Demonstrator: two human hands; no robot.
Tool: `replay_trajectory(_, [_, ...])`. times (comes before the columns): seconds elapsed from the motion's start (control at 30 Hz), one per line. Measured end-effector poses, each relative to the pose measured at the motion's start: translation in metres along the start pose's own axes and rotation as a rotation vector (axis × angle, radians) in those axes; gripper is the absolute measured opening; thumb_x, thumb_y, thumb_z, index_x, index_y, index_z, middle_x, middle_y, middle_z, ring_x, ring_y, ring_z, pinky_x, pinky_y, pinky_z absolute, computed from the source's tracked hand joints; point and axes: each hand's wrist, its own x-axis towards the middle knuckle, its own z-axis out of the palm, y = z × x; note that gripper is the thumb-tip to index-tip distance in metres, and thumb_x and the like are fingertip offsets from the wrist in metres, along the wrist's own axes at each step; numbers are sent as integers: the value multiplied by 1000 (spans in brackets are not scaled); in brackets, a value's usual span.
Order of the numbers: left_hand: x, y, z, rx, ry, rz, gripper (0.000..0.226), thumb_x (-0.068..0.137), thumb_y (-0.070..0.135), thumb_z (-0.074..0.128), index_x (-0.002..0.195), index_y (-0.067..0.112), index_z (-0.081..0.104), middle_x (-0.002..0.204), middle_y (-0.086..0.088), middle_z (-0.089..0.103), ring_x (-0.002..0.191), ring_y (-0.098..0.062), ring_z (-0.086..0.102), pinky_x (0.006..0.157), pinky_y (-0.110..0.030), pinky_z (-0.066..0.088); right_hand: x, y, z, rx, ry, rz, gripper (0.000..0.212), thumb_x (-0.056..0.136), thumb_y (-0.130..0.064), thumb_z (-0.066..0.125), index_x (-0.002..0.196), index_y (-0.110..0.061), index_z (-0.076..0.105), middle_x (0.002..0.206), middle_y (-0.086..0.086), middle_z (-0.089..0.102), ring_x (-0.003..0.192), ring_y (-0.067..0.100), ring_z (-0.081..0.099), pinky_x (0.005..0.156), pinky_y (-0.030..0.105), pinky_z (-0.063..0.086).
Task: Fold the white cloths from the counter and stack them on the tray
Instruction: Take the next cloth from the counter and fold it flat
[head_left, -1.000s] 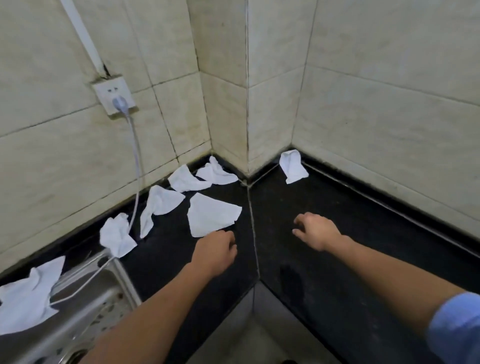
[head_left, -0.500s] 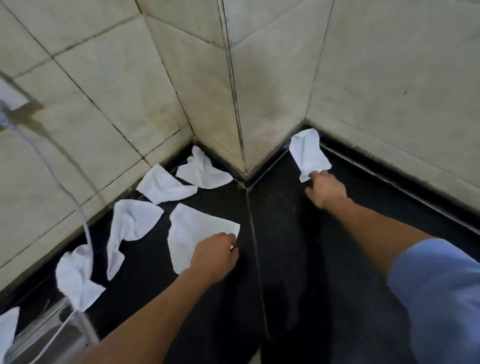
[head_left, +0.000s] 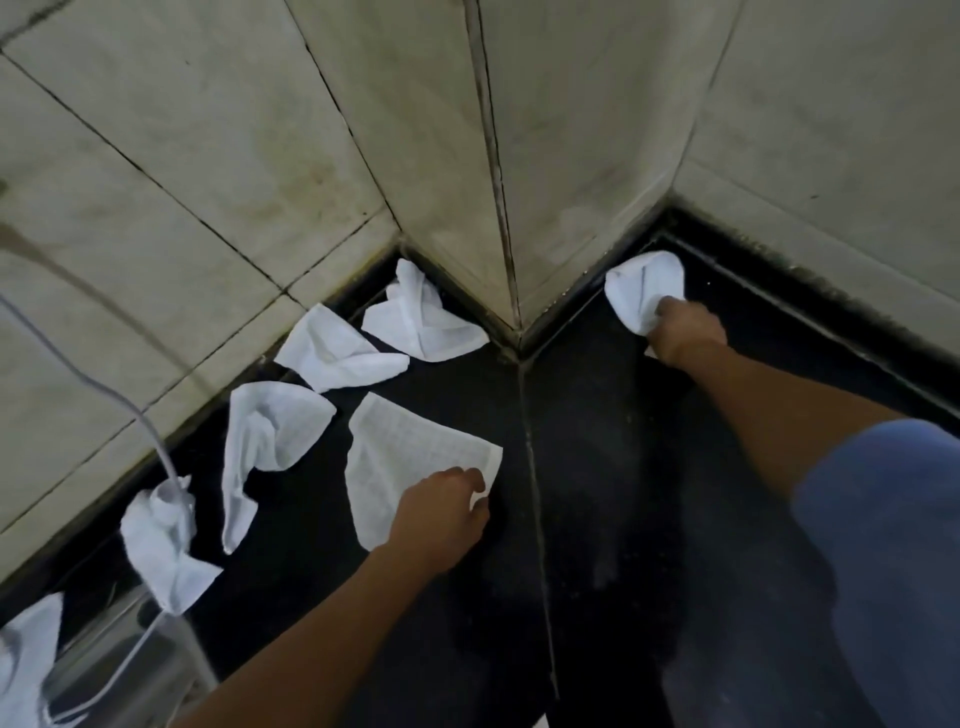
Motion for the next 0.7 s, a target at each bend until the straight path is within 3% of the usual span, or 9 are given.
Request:
replay_trajectory(0.2, [-23,-11,0,11,10,23,27,94,35,49,116,23,58,106,4,64,96,-14,59,82,-27,47,-81,-8,14,96,193,-193,26,84,-17,58,107,-8,51,107,20,55,89,42,59,72,40,46])
replay_trajectory(0.33, [-48,-14,3,37,22,89,20,93,32,49,101,20,62,95,3,65,84,-13,58,70,-26,44,-159,-5,30,90,174,-282,18,85,-22,58,101,-18,51,104,9,53,83,37,61,68,39,47])
replay_trajectory(0.5, [-75,-23,18,-1,21,126,17,90,31,50,95,20,61,93,5,65,85,-12,59,71,-27,47,-254,19,87,14,143,-409,23,73,-15,67,90,-18,52,91,2,52,74,28,61,52,33,41])
replay_trajectory(0.6, [-89,-28,36,32,-26,150,16,89,33,51,96,20,58,95,4,63,89,-15,59,73,-30,46,-297,30,112,-154,-70,-354,29,82,-22,57,109,-19,49,114,1,47,104,23,54,70,35,46])
replay_trajectory(0.7, [-95,-27,59,-21,-74,168,15,89,31,53,98,19,58,96,3,61,89,-16,58,74,-31,47,-324,38,118,-136,-225,-294,46,81,-38,55,125,-26,46,131,-3,36,121,20,41,89,34,47])
